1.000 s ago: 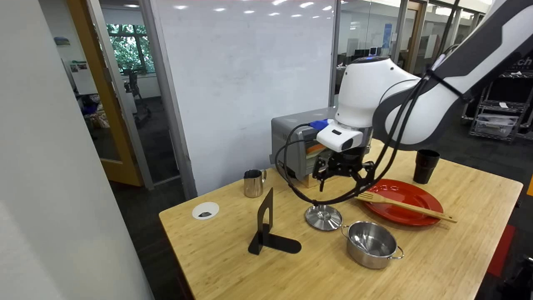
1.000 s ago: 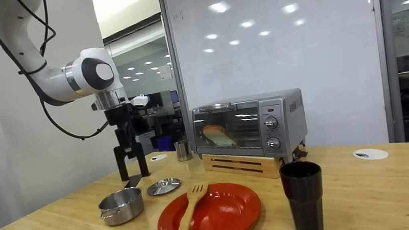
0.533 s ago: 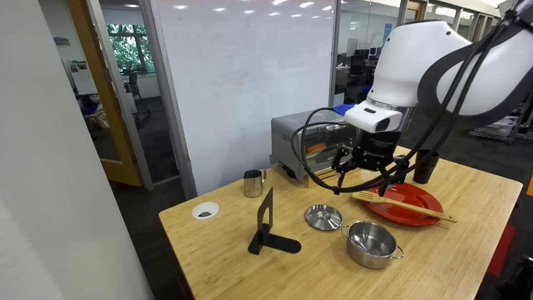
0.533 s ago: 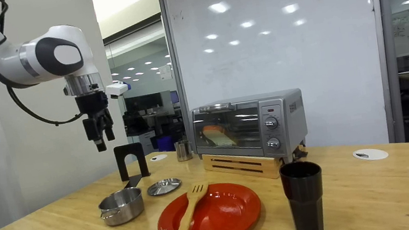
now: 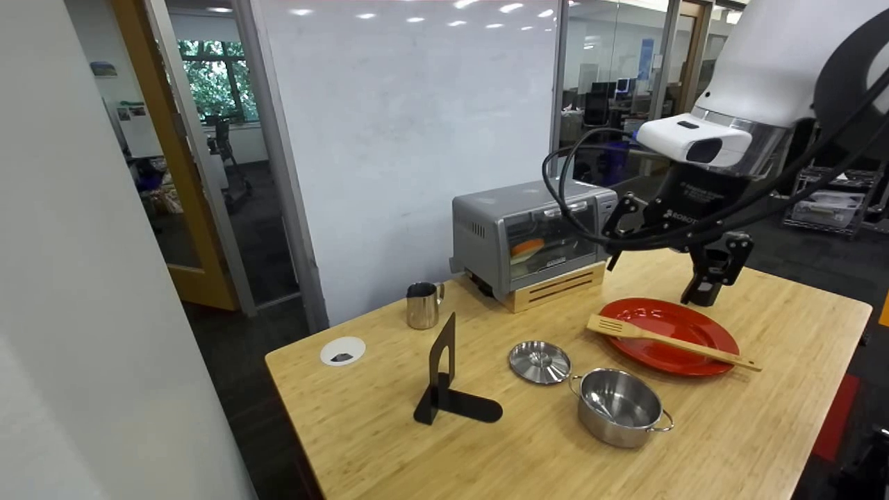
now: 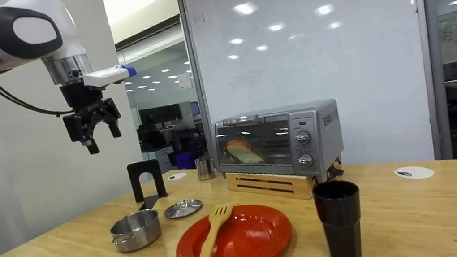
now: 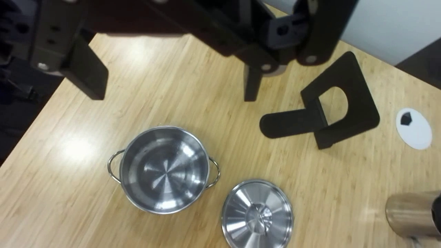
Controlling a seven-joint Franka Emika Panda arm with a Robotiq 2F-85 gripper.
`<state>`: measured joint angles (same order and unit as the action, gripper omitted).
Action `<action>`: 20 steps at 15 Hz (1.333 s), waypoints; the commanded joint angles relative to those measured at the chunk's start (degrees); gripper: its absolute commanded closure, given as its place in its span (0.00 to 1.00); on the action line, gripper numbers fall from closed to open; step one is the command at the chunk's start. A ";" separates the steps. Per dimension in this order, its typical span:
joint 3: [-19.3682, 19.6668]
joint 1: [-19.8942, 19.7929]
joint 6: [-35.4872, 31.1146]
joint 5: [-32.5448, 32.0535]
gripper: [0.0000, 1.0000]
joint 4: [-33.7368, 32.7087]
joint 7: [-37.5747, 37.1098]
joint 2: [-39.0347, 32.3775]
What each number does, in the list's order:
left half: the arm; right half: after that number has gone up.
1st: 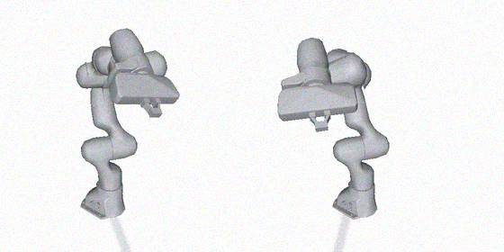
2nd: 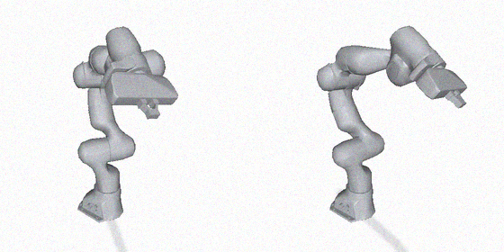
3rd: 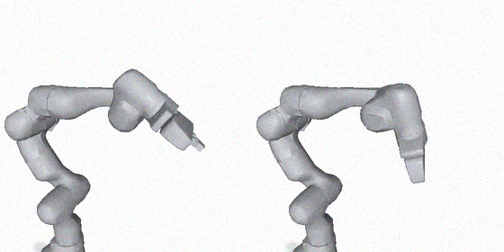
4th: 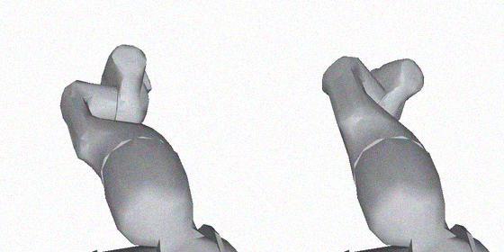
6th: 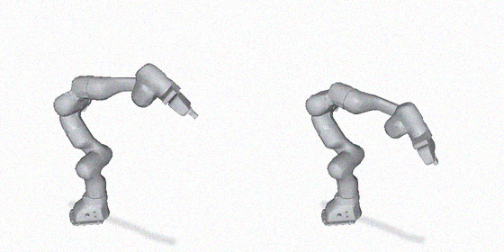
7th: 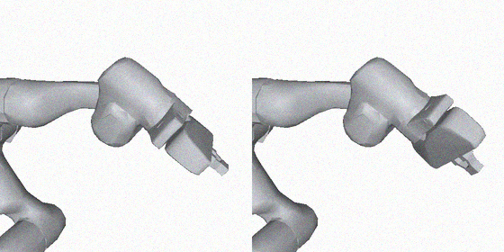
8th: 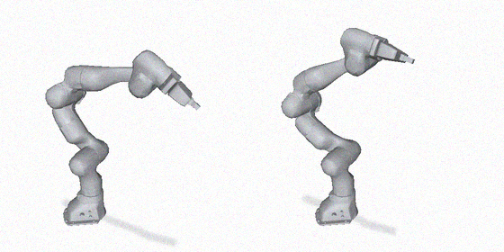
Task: Remove the silver lid from the silver pot
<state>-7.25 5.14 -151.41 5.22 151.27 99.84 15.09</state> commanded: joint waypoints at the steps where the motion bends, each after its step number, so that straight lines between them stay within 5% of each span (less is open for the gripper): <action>1: 3.53 0.20 -2.17 -1.15 0.00 4.32 -9.00 5.31; 8: 9.67 -4.65 -4.48 -6.27 0.00 5.19 -26.68 6.15; 16: 7.23 -15.36 -2.99 -26.59 0.00 2.32 -61.85 1.01; 20: 8.95 -14.40 -1.72 -31.14 0.00 0.63 -73.66 -3.44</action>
<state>1.55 -9.14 -154.19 -23.72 154.57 32.11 16.20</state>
